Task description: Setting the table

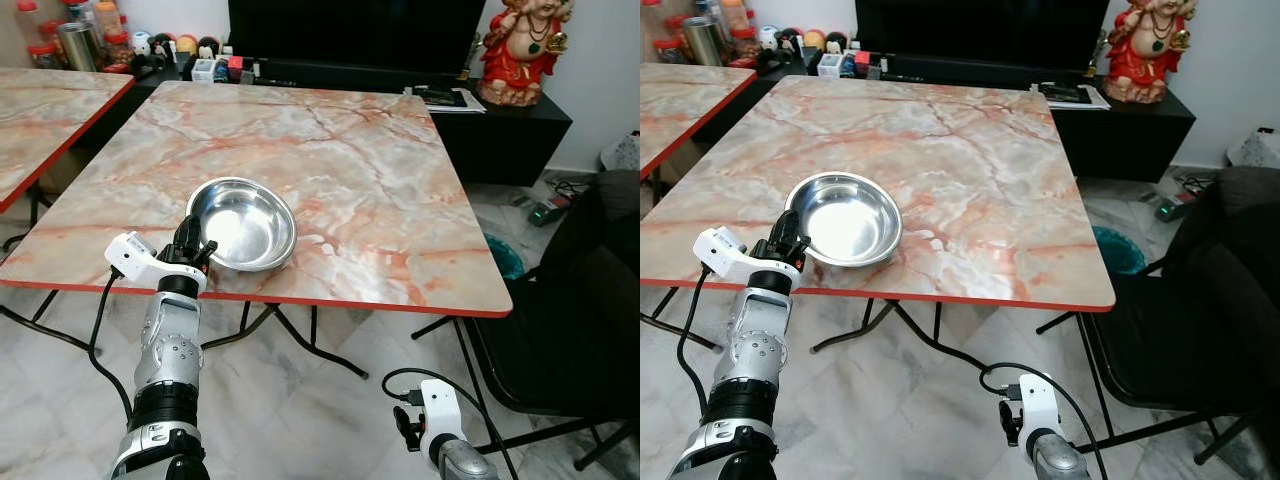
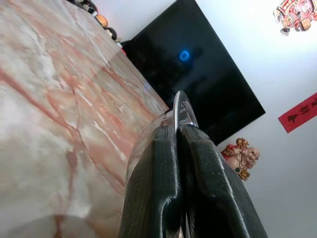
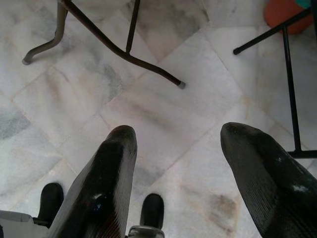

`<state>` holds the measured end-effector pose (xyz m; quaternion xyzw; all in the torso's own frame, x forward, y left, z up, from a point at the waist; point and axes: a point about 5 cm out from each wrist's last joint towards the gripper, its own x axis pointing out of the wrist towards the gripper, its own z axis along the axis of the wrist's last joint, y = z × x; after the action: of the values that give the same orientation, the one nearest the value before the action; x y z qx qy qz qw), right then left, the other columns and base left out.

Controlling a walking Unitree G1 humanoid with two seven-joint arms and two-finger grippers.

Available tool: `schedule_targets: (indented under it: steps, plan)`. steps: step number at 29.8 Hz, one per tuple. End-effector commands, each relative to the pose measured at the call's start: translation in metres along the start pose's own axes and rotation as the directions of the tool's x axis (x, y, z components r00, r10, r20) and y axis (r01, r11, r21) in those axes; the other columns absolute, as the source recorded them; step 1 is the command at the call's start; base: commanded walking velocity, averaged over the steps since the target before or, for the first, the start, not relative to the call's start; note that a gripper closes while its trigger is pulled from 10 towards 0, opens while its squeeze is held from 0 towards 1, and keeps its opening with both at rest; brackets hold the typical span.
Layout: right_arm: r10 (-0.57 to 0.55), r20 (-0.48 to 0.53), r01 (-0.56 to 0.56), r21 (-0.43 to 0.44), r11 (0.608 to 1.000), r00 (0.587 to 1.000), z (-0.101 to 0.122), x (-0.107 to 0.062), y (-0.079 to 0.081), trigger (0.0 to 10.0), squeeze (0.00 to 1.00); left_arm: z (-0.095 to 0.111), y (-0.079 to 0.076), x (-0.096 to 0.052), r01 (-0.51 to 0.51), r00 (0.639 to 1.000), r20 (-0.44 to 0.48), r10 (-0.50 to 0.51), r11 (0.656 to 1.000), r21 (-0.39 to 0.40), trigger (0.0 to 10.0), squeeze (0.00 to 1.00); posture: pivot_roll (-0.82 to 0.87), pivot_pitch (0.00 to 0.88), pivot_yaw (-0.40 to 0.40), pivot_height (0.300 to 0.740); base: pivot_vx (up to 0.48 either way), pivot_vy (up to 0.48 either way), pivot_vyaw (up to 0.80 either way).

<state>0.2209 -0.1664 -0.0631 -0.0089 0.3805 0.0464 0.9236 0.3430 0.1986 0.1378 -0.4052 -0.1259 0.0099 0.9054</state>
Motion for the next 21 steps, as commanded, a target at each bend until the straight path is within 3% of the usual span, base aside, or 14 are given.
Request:
schedule_targets:
  steps: [1, 5, 8, 21]
  plan:
    - [-0.007, 0.014, 0.007, 0.005, 1.000, 1.000, 0.0036, 0.0007, -0.0007, 10.0, 0.00, 0.0036, -0.0074, 0.0041, 0.031, 0.999, 0.013, -0.031, 0.999, -0.010, 10.0, 0.00, 0.09, 0.000, -0.063, 0.740, 0.000, 0.000, 0.00]
    - [-0.008, 0.007, 0.008, 0.013, 1.000, 1.000, 0.0027, 0.0007, -0.0004, 10.0, 0.00, 0.0028, -0.0077, 0.0038, 0.033, 0.999, 0.011, -0.033, 0.999, -0.011, 10.0, 0.00, 0.09, 0.000, -0.062, 0.740, 0.000, 0.000, 0.00]
    - [-0.005, 0.009, 0.004, 0.015, 1.000, 1.000, 0.0027, 0.0006, -0.0001, 10.0, 0.00, 0.0024, -0.0080, 0.0038, 0.034, 0.999, 0.009, -0.034, 0.999, -0.012, 10.0, 0.00, 0.09, 0.000, -0.062, 0.740, 0.240, 0.000, -0.57]
    - [-0.005, 0.015, 0.005, 0.003, 1.000, 1.000, 0.0033, 0.0006, -0.0001, 10.0, 0.00, 0.0024, -0.0084, 0.0036, 0.034, 0.999, 0.009, -0.034, 0.999, -0.013, 10.0, 0.00, 0.09, 0.000, -0.064, 0.740, 0.244, 0.000, 0.00]
